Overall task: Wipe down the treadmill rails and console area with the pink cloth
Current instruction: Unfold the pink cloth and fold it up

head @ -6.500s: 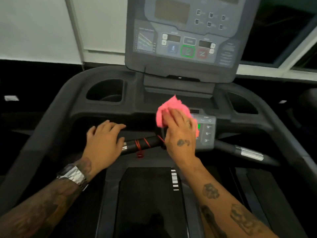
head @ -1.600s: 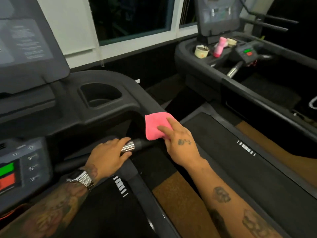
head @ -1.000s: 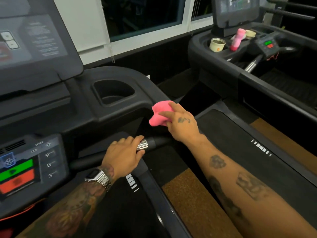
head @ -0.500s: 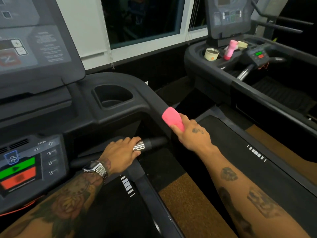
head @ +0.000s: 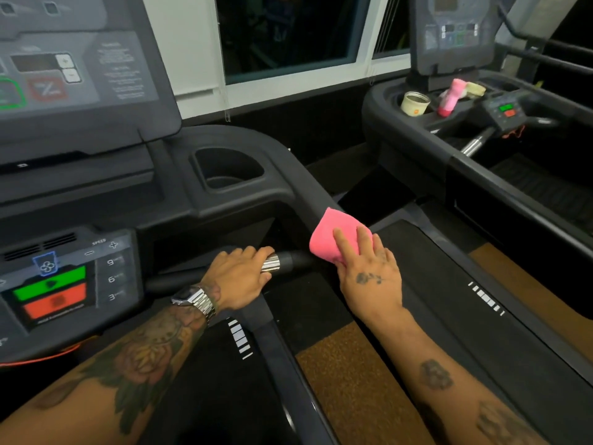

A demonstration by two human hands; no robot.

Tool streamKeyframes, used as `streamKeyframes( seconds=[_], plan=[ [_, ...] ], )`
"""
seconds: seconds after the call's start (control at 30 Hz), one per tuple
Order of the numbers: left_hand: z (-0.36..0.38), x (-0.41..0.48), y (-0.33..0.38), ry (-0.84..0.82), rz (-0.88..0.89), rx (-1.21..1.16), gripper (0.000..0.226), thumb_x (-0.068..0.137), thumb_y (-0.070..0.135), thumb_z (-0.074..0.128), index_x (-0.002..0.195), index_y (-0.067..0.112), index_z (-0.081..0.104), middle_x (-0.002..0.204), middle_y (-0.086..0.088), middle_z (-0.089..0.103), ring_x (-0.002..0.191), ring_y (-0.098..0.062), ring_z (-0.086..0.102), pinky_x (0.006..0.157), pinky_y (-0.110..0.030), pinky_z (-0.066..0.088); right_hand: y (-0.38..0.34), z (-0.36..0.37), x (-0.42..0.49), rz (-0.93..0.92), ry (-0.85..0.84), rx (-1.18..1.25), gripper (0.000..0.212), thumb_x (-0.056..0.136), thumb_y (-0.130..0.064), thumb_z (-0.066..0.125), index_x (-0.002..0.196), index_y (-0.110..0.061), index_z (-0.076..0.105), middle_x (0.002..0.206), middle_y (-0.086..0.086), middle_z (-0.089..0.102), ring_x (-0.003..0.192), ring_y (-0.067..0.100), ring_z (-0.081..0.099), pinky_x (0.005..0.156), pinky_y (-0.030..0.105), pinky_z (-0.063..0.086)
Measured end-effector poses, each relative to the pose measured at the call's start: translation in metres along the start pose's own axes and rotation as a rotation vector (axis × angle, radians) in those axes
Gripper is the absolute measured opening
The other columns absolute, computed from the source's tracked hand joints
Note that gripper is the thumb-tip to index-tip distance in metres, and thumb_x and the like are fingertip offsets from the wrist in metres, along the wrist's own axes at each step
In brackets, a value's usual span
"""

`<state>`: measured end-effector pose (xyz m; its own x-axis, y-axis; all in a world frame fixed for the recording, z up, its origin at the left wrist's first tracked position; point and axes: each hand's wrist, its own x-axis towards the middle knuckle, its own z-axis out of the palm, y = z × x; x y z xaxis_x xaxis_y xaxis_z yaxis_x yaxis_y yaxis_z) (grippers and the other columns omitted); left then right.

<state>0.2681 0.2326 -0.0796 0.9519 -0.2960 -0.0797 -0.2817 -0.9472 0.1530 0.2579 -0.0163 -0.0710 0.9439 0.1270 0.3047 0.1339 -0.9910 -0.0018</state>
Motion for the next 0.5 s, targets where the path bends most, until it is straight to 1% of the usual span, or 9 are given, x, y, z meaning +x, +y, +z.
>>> streamKeyframes(
  seconds=[0.13,0.2,0.27,0.3,0.33,0.4,0.43,0.47,0.5],
  plan=[
    [-0.006,0.0,0.002,-0.031,-0.037,-0.054,0.054,0.095,0.043,0.043,0.145,0.034,0.028,0.132,0.002,0.05,0.118,-0.021,0.049,0.097,-0.04,0.035,-0.012,0.005,0.037,-0.002,-0.092,0.047,0.054,0.095,-0.035,0.055,0.146,-0.028,0.039,0.144,0.019,0.041,0.123,0.043,0.047,0.091,0.051,0.046],
    [-0.01,-0.001,0.003,-0.05,-0.077,-0.198,0.056,0.091,0.045,0.05,0.143,0.036,0.033,0.135,0.003,0.047,0.122,-0.02,0.047,0.102,-0.04,0.034,-0.015,0.003,0.053,0.021,-0.142,0.13,0.052,0.098,-0.04,0.048,0.147,-0.031,0.037,0.149,0.013,0.037,0.127,0.037,0.044,0.095,0.05,0.043],
    [-0.015,-0.004,0.004,0.012,-0.12,-0.468,0.055,0.087,0.045,0.059,0.139,0.037,0.04,0.134,0.005,0.047,0.123,-0.016,0.048,0.105,-0.041,0.037,-0.016,-0.009,0.063,0.091,-0.153,0.385,0.048,0.099,-0.043,0.047,0.144,-0.03,0.043,0.15,0.005,0.039,0.131,0.028,0.043,0.102,0.046,0.04],
    [-0.018,-0.005,0.004,0.07,-0.14,-0.621,0.053,0.087,0.042,0.063,0.136,0.036,0.045,0.131,0.006,0.05,0.121,-0.014,0.051,0.105,-0.039,0.04,-0.016,-0.017,0.064,0.122,-0.143,0.55,0.045,0.099,-0.043,0.048,0.142,-0.028,0.047,0.148,0.001,0.041,0.132,0.022,0.043,0.105,0.042,0.038],
    [-0.024,-0.007,0.005,0.144,-0.161,-0.757,0.049,0.087,0.035,0.066,0.133,0.034,0.049,0.126,0.005,0.053,0.116,-0.013,0.055,0.102,-0.036,0.044,-0.017,-0.026,0.063,0.131,-0.123,0.698,0.042,0.098,-0.041,0.05,0.138,-0.028,0.051,0.146,-0.003,0.04,0.131,0.014,0.043,0.105,0.034,0.035],
    [-0.038,-0.01,0.008,0.269,-0.207,-0.971,0.04,0.087,0.021,0.068,0.125,0.028,0.057,0.118,0.001,0.06,0.105,-0.014,0.061,0.095,-0.029,0.049,-0.024,-0.047,0.055,0.128,-0.079,0.906,0.032,0.097,-0.035,0.054,0.128,-0.027,0.06,0.137,-0.009,0.04,0.115,-0.005,0.046,0.097,0.019,0.034],
    [-0.045,-0.011,0.009,0.314,-0.226,-1.052,0.037,0.087,0.016,0.068,0.122,0.025,0.059,0.115,-0.001,0.063,0.102,-0.015,0.063,0.092,-0.025,0.049,-0.029,-0.054,0.051,0.14,-0.075,1.015,0.025,0.096,-0.03,0.057,0.12,-0.025,0.065,0.128,-0.008,0.044,0.105,-0.008,0.049,0.093,0.015,0.037],
    [-0.054,-0.012,0.01,0.356,-0.238,-1.116,0.035,0.087,0.013,0.068,0.119,0.023,0.061,0.112,-0.002,0.065,0.101,-0.015,0.064,0.09,-0.024,0.049,-0.035,-0.06,0.047,0.173,-0.104,1.17,0.019,0.094,-0.024,0.06,0.111,-0.021,0.069,0.12,-0.003,0.052,0.099,-0.005,0.054,0.091,0.017,0.042],
    [-0.06,-0.013,0.011,0.385,-0.247,-1.166,0.033,0.087,0.012,0.068,0.118,0.022,0.062,0.111,-0.003,0.066,0.101,-0.014,0.064,0.09,-0.024,0.048,-0.04,-0.064,0.044,0.216,-0.156,1.369,0.017,0.09,-0.021,0.063,0.104,-0.015,0.071,0.113,0.005,0.059,0.097,0.006,0.06,0.089,0.024,0.046]
  ],
)
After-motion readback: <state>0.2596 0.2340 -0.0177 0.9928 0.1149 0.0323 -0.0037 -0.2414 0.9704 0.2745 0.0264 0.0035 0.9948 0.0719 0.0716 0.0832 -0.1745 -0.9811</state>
